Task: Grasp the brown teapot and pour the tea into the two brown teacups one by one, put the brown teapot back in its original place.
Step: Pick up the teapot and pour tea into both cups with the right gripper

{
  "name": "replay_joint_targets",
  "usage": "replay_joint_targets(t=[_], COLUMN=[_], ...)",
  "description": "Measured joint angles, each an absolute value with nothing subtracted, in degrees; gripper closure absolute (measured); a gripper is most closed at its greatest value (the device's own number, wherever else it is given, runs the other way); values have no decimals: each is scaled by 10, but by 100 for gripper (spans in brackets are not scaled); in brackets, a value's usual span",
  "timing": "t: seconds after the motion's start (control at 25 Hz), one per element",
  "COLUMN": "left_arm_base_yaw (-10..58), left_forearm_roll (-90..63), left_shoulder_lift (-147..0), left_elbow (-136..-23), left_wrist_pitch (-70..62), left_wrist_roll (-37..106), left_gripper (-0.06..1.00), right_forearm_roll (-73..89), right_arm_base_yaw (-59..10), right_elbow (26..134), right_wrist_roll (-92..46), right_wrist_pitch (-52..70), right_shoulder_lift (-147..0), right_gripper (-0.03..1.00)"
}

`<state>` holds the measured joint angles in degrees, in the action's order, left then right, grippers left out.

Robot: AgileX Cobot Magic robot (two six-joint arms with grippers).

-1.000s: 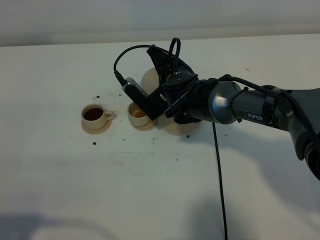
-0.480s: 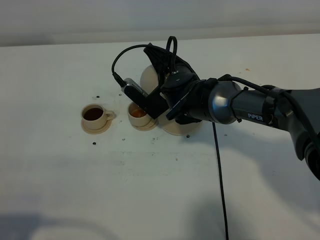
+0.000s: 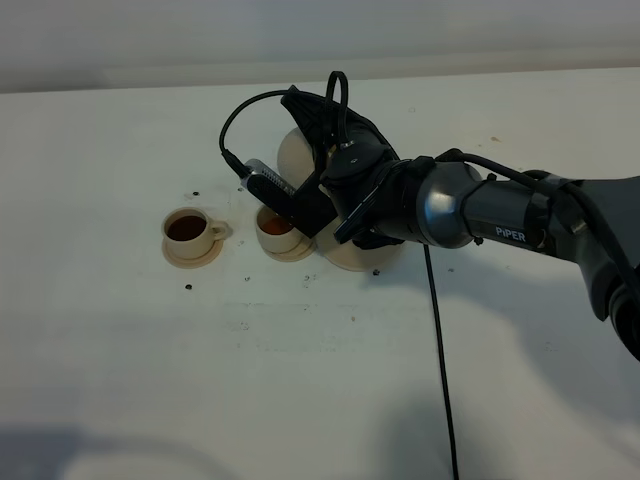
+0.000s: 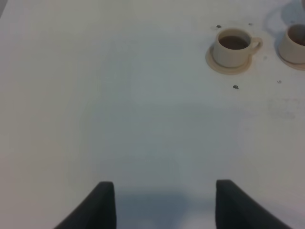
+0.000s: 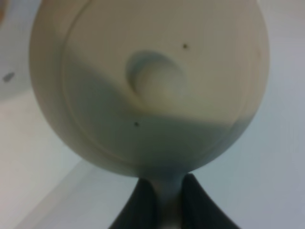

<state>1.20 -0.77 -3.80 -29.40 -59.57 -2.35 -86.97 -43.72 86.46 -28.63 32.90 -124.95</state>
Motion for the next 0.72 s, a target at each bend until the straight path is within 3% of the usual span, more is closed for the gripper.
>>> replay_joint_targets(t=[0.72], left_arm_base_yaw=[12], left_forearm_roll=[-8], left_shoulder_lift=[-38], left_elbow=[-294], left_wrist_pitch=[-596], left_wrist_roll=[-24], left_gripper=[48], right_forearm_roll=[-906], right_arm_base_yaw=[-443], right_elbow=[865], right_wrist_roll=[-333], right_wrist_pitch=[327], right_shoulder_lift=[-1249], right_gripper=[85])
